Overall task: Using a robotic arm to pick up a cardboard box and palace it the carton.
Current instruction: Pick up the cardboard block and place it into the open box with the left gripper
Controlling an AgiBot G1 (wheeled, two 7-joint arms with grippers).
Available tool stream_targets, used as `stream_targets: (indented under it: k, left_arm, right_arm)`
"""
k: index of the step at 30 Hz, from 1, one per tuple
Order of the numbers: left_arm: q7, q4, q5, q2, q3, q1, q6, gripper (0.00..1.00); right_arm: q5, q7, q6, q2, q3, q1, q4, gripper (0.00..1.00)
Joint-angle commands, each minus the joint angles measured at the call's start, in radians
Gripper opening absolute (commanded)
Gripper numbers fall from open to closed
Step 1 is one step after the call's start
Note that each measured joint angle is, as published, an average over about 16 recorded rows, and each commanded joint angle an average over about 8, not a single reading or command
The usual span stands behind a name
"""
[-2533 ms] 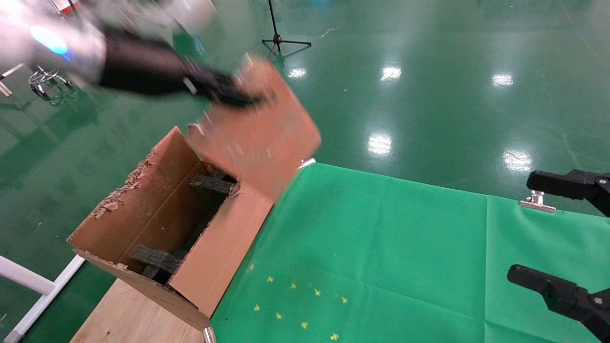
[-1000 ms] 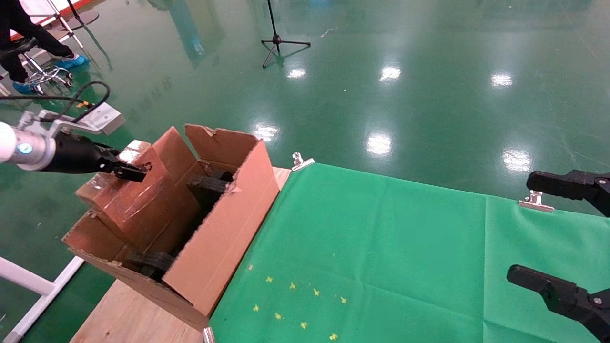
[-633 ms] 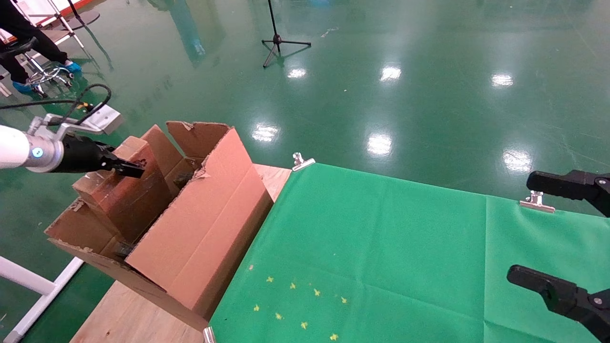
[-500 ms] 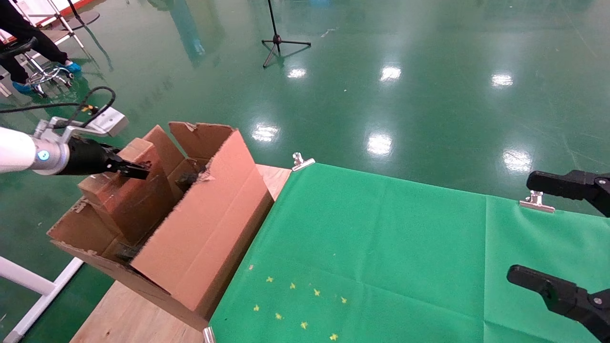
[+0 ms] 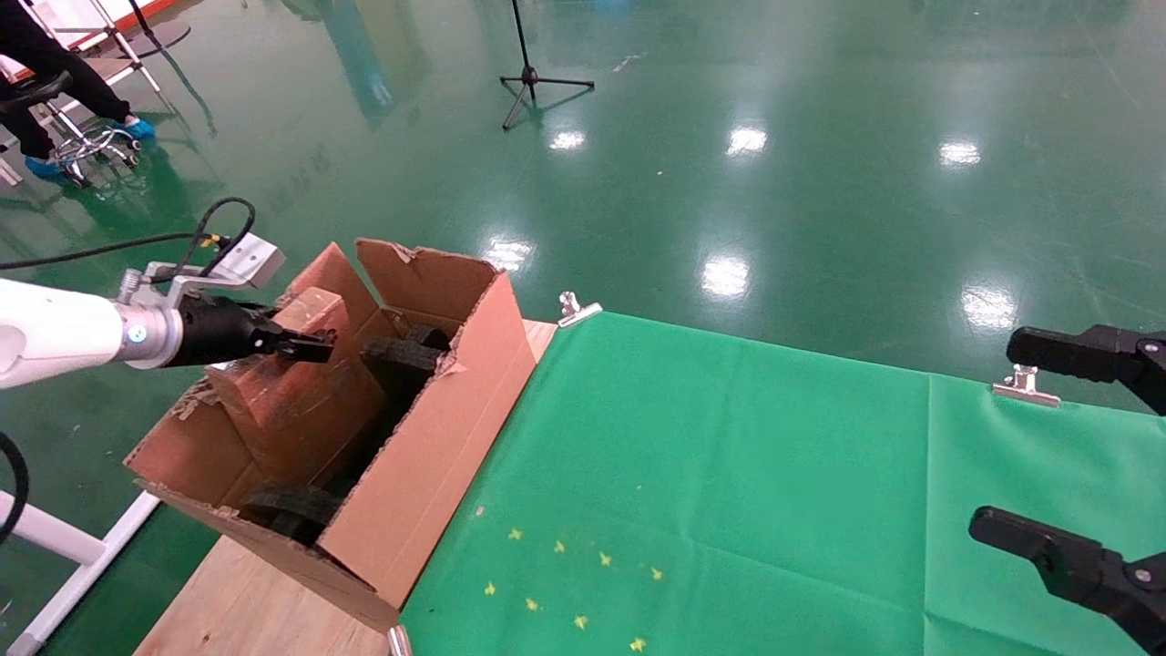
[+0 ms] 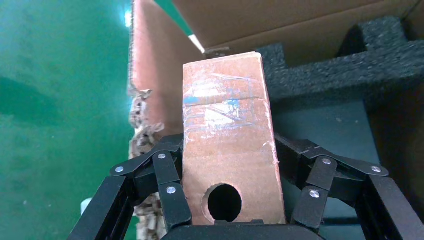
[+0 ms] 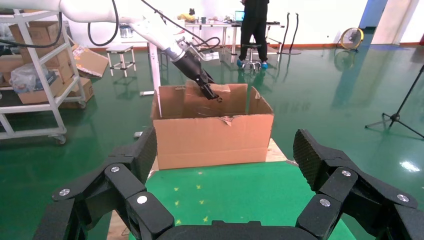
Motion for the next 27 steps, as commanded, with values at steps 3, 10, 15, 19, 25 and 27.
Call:
stream_targets:
  k: [3, 10, 15, 19, 25, 27]
  left_arm:
    - [0.021, -0.013, -0.031, -0.001, -0.022, 0.011, -0.002, 0.0]
    - [0.065, -0.019, -0.059, -0.011, -0.041, 0.03, -0.025, 0.0]
    - [0.1, -0.011, -0.074, -0.017, -0.051, 0.066, -0.041, 0.0]
    - [0.124, -0.003, -0.093, -0.018, -0.065, 0.104, -0.058, 0.0]
    - [0.154, 0.007, -0.114, -0.008, -0.079, 0.163, -0.096, 0.0]
    - [0.16, 0.011, -0.118, -0.002, -0.082, 0.179, -0.11, 0.0]
  right_arm:
    - [0.0, 0.0, 0.0, 0.0, 0.0, 0.0, 0.0, 1.0]
    - [0.0, 0.0, 0.0, 0.0, 0.0, 0.0, 0.0, 1.0]
    - [0.0, 0.0, 0.0, 0.0, 0.0, 0.0, 0.0, 1.0]
    - [0.0, 0.0, 0.0, 0.0, 0.0, 0.0, 0.0, 1.0]
    - [0.0, 0.0, 0.0, 0.0, 0.0, 0.0, 0.0, 1.0]
    - [0.0, 0.0, 0.0, 0.0, 0.0, 0.0, 0.0, 1.0]
